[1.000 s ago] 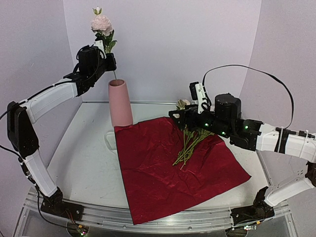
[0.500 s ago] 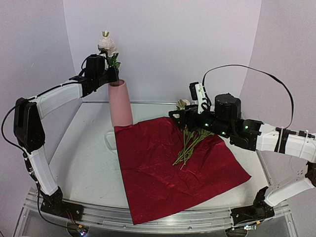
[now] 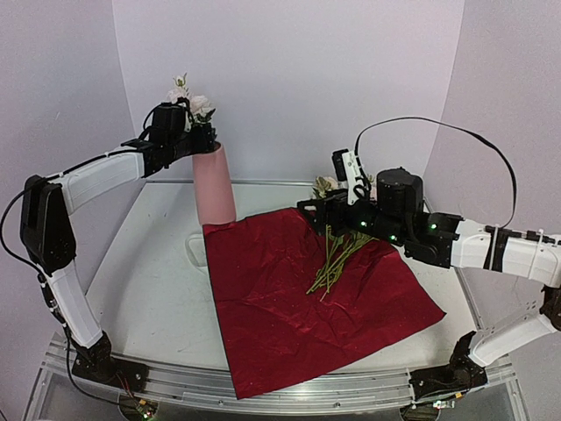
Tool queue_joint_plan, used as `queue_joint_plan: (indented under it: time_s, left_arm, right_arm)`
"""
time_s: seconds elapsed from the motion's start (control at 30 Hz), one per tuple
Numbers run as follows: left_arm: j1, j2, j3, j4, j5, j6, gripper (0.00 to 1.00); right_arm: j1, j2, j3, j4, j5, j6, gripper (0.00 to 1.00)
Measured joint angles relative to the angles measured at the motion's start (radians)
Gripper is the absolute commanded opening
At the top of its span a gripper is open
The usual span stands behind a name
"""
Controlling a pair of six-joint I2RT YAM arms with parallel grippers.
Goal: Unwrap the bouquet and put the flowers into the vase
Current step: Insert the fake flower into the vase, then pick up the fake flower from the wrapping paper.
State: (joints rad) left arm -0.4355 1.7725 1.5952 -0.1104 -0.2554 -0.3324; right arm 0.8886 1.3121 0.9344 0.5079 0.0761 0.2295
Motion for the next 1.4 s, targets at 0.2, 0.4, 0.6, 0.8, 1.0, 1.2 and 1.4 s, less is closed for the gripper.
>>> queue_joint_plan:
  time_s: [0.2, 0.4, 0.6, 0.8, 1.0, 1.2, 1.4]
  left_arm:
    - [0.000, -0.043, -0.067, -0.004, -0.002, -0.030, 0.88]
    - [0.000, -0.080, -0.115, -0.004, 0.009, -0.047, 0.94]
    - [0.000, -0.207, -0.212, -0.006, 0.019, -0.059, 0.98]
    - [0.000, -0.347, -0.273, -0.013, 0.016, -0.049, 0.98]
    - [0.000, -0.422, -0.339, -0.017, -0.001, -0.069, 0.96]
    - [0.000, -0.504, -0.415, -0.031, 0.014, -0.088, 0.95]
    - [0.000, -0.633, -0.447, -0.043, -0.026, -0.091, 0.94]
  right_arm:
    - [0.000, 0.010, 0.000, 0.000, -0.007, 0.001, 0.89]
    - [0.000, 0.011, 0.002, 0.000, -0.007, 0.001, 0.89]
    - [-0.001, 0.063, 0.060, -0.047, 0.055, 0.024, 0.87]
    - [-0.031, 0.139, 0.090, -0.096, 0.073, 0.088, 0.86]
    - [-0.112, 0.203, 0.124, -0.165, 0.075, 0.205, 0.77]
    - [-0.183, 0.263, 0.168, -0.239, 0.085, 0.296, 0.62]
    - [-0.189, 0.332, 0.207, -0.286, 0.119, 0.348, 0.49]
